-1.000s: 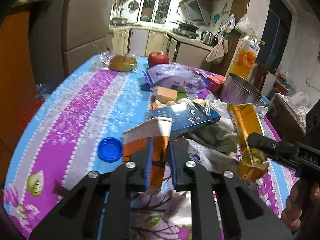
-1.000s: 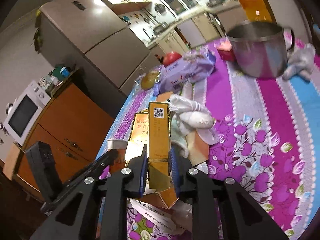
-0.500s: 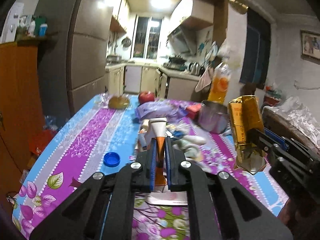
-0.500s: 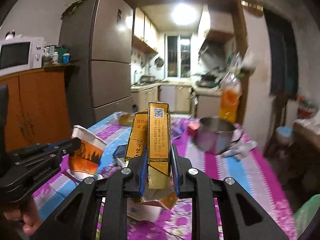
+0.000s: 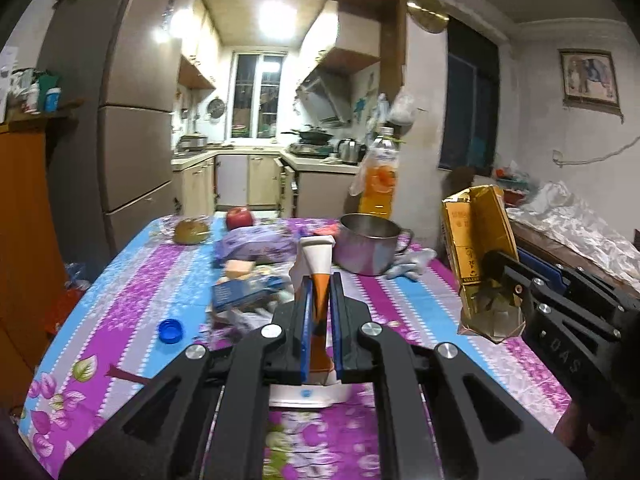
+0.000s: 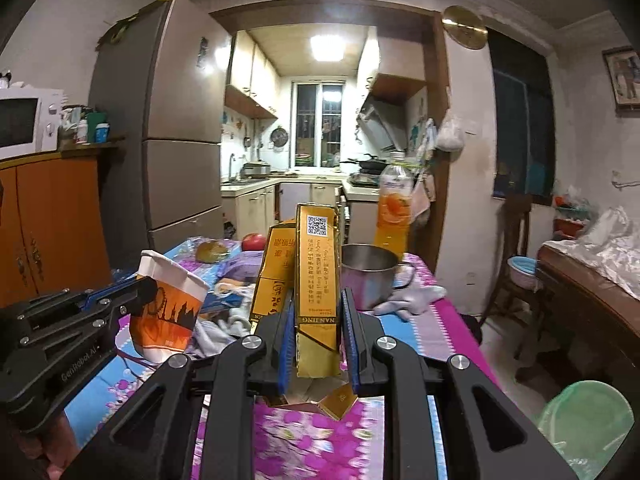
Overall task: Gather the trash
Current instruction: 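Carry the paper cup and cigarette box in both grippers over the green bin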
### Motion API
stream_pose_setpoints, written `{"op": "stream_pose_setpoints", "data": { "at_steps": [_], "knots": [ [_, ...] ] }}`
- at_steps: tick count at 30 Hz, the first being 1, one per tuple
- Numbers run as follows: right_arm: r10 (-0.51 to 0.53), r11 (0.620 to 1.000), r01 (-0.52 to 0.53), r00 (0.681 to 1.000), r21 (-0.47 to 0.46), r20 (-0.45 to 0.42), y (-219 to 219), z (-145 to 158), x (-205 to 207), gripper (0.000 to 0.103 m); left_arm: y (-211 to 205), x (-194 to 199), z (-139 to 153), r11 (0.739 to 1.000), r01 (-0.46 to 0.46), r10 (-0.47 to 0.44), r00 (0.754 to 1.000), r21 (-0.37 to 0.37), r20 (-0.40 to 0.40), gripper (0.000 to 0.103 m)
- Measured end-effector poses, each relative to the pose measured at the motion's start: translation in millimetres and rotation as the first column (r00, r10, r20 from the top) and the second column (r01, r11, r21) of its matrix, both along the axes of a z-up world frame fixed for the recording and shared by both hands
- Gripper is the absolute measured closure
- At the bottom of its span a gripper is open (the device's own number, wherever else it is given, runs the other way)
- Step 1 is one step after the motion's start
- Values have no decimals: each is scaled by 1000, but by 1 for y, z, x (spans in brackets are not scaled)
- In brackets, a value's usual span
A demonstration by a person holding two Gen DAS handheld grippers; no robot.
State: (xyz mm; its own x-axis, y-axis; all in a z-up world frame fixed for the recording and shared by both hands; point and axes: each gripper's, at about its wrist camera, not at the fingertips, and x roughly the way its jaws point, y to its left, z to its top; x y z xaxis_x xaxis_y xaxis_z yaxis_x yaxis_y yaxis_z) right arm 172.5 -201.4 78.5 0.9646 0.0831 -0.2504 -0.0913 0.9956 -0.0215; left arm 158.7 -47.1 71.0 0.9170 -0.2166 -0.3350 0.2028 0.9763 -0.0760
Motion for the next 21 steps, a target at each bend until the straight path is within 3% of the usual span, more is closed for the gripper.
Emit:
{"op": "stream_pose_setpoints", "data": {
  "at_steps": [9,21],
  "knots": [
    [-179,984,179,984,-5,5,-97,18,-38,81,-70,-2,9,989,146,-145,989,-8,18,96],
    [-392,920,392,918,-16,-63,-255,19,-79,81,-184,-5,12,931,364,-364,931,-16,14,96]
  ]
}}
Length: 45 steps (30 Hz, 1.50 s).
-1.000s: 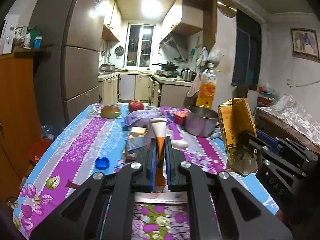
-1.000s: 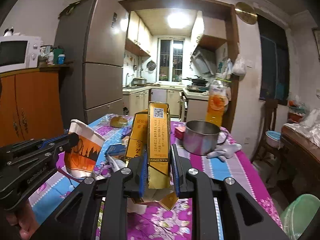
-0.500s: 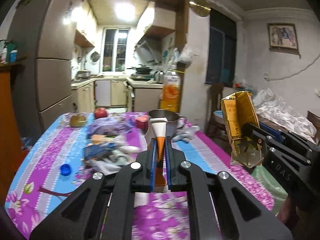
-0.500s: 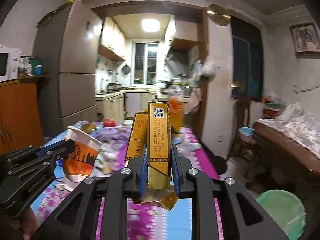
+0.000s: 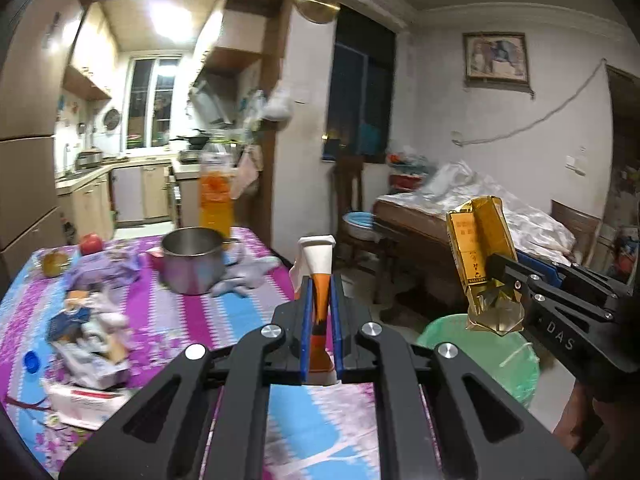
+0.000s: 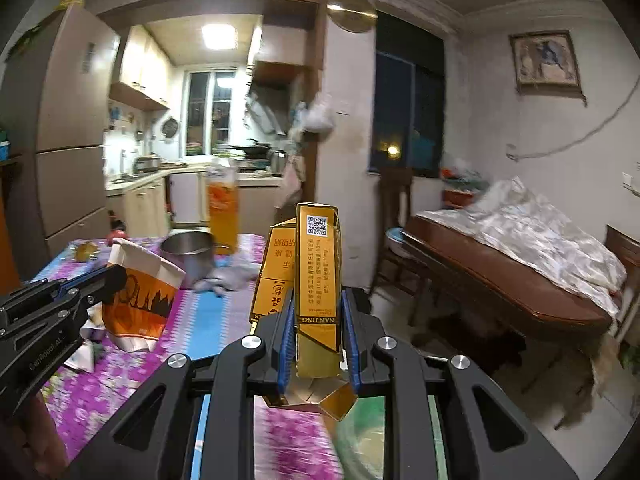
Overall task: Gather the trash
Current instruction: 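Carry the paper cup and cigarette box in both grippers over the green bin, then open both grippers to drop the cup and box into the green bin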
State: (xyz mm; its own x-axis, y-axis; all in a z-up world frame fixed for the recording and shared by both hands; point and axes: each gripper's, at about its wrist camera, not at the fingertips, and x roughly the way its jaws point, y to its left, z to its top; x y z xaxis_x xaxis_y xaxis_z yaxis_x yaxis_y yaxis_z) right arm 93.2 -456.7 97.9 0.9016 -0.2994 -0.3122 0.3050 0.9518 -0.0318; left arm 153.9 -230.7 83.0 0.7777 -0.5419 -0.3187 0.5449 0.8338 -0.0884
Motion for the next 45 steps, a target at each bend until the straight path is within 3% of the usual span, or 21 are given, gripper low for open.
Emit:
{"op": "stream_pose_setpoints", "data": {
  "at_steps": [11,18,28,33,36,45],
  "knots": [
    [-129,990,134,986,42,-103,-123,-22,-17,81,-98,1,-11,985,174,-173,983,15,-60,96],
    [-181,973,212,948,94,-261,-201,-63,-14,81,-168,0,-31,948,318,-309,937,34,-161,96],
    [-93,954,214,878,211,-470,-286,-126,16,81,-215,12,-69,923,381,-341,874,52,-347,96],
    [-91,953,224,853,204,-514,-300,-135,20,80,-217,19,-86,926,373,-322,861,61,-393,96],
    [-85,952,225,845,206,-529,-283,-134,12,80,-216,23,-88,932,358,-304,863,63,-404,96],
    [-65,954,209,846,217,-530,-269,-135,10,80,-221,23,-86,931,358,-301,865,74,-403,96]
  ]
}}
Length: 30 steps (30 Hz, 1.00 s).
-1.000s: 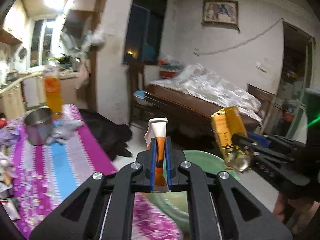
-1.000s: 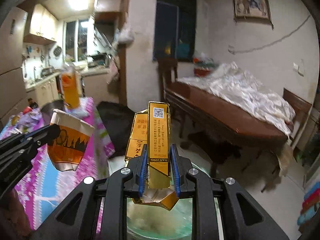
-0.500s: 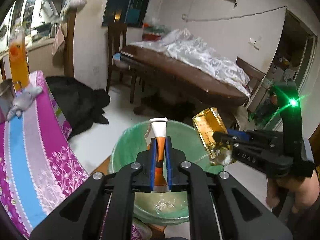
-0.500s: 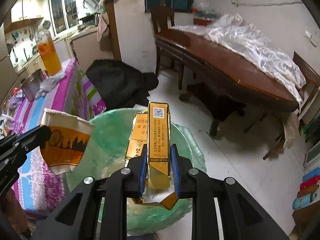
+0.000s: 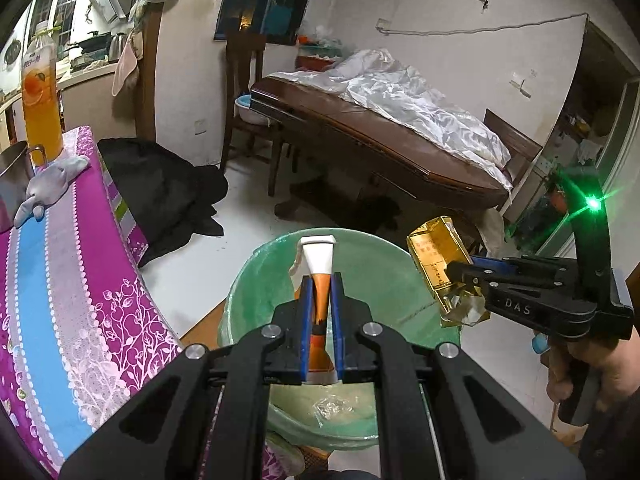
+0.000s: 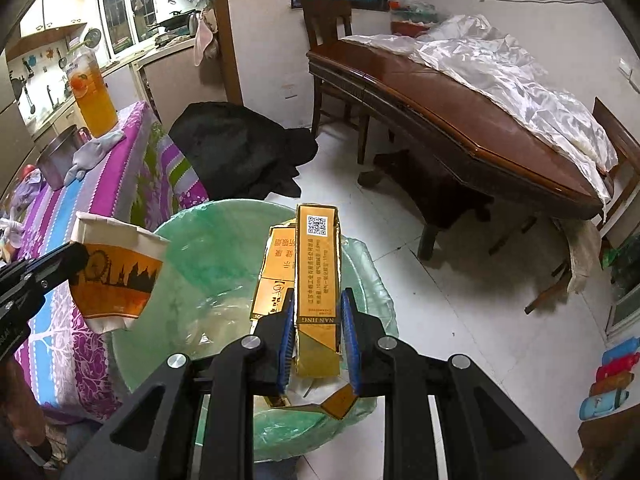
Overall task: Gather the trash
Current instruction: 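Open both grippers to drop the cup and box into the green bin, then move both tools back to the table toward the blue cap and medicine box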
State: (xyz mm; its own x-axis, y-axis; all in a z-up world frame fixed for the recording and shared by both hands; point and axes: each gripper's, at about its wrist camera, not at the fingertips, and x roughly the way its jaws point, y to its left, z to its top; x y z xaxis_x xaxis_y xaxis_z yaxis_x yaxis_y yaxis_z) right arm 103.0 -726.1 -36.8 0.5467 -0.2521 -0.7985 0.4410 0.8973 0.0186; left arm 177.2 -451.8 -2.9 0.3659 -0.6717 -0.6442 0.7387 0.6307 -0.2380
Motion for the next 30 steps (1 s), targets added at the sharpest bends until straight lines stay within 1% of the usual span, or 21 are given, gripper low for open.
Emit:
{"op": "stream_pose_setpoints", "data": {
  "at_steps": [6,8,9,11,12,14,20,22,23,24,25,26,27,28,30],
  "knots": [
    [14,1000,-14,1000,2,1,5,-1,2,80,-2,-2,3,1000,-10,10,1000,8,-4,94],
    [12,1000,-12,1000,7,10,5,0,2,78,-2,-1,3,1000,-9,9,1000,13,-6,94],
    [8,1000,-8,1000,4,16,5,1,2,71,-2,-1,3,1000,-9,10,1000,16,-8,88],
    [3,1000,-3,1000,3,28,6,3,0,69,-2,0,2,1000,-14,14,1000,17,-11,78],
    [3,1000,-3,1000,2,30,5,4,0,69,-2,0,2,1000,-15,16,1000,17,-13,76],
    [0,1000,0,999,2,35,6,6,-1,69,-1,1,1,1000,-21,21,1000,16,-18,73],
    [3,1000,-3,999,-5,45,13,11,-2,69,3,1,-1,1000,-26,26,999,14,-25,73],
    [4,1000,-3,998,-17,58,18,16,-3,66,7,0,0,1000,-26,27,999,14,-21,71],
    [7,1000,-5,997,-27,72,23,20,-4,65,10,-1,1,1000,-28,28,999,14,-17,68],
    [15,999,-11,995,-47,98,31,27,-6,61,15,0,1,999,-29,29,999,14,-13,66],
    [25,998,-18,992,-58,120,37,32,-8,54,21,-1,2,999,-35,35,999,15,-3,64],
    [43,997,-31,986,-72,162,50,40,-11,49,28,-2,4,999,-43,43,999,17,9,61],
    [60,996,-45,978,-83,198,61,46,-14,40,38,-2,6,998,-52,52,998,17,18,57],
    [95,993,-75,964,-90,247,79,53,-17,33,47,-2,8,998,-64,63,998,17,29,55],
    [161,986,-139,939,-95,303,108,60,-17,28,71,-1,13,995,-101,100,993,23,60,49]
  ]
}}
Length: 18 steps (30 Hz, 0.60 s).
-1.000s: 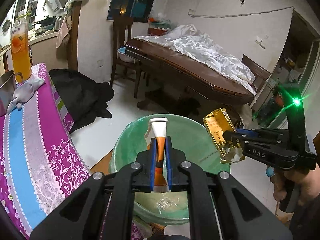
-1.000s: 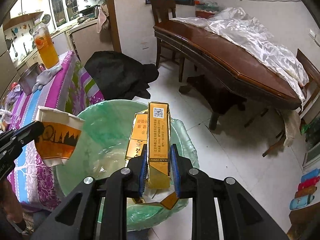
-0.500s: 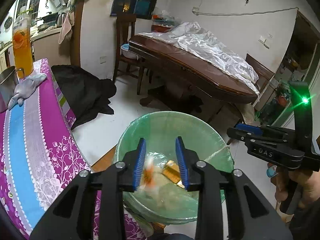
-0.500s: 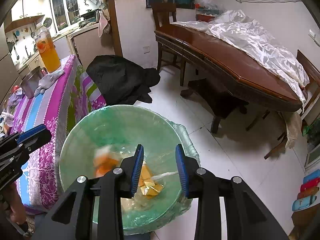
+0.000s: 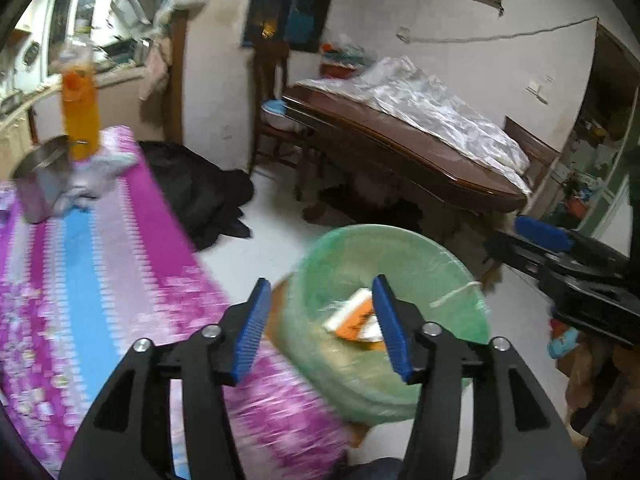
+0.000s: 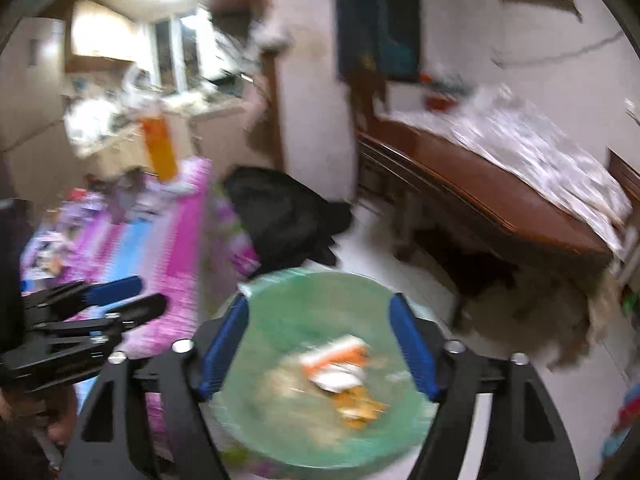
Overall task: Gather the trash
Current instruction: 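Move both tools back to the table toward the blue cap and medicine box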
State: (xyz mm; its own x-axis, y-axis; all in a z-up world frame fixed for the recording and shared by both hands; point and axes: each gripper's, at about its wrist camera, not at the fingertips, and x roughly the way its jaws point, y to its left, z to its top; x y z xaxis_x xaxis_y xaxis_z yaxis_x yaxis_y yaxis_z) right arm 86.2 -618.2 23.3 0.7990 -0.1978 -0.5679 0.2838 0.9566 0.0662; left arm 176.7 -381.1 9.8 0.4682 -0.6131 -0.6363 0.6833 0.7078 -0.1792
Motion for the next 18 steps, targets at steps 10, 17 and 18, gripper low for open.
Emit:
{"op": "stream_pose_setpoints", "data": {
  "at_steps": [10,17,18],
  "knots": [
    [366,929,-368,929,33,63,161,1,62,27,208,48,5,930,-366,366,930,11,23,49],
    [530,847,-529,848,50,9,258,-16,107,27,388,80,8,752,-659,658,752,16,33,48],
    [548,835,-547,837,52,2,270,-19,111,27,417,90,4,720,-693,693,721,28,19,48]
  ]
}}
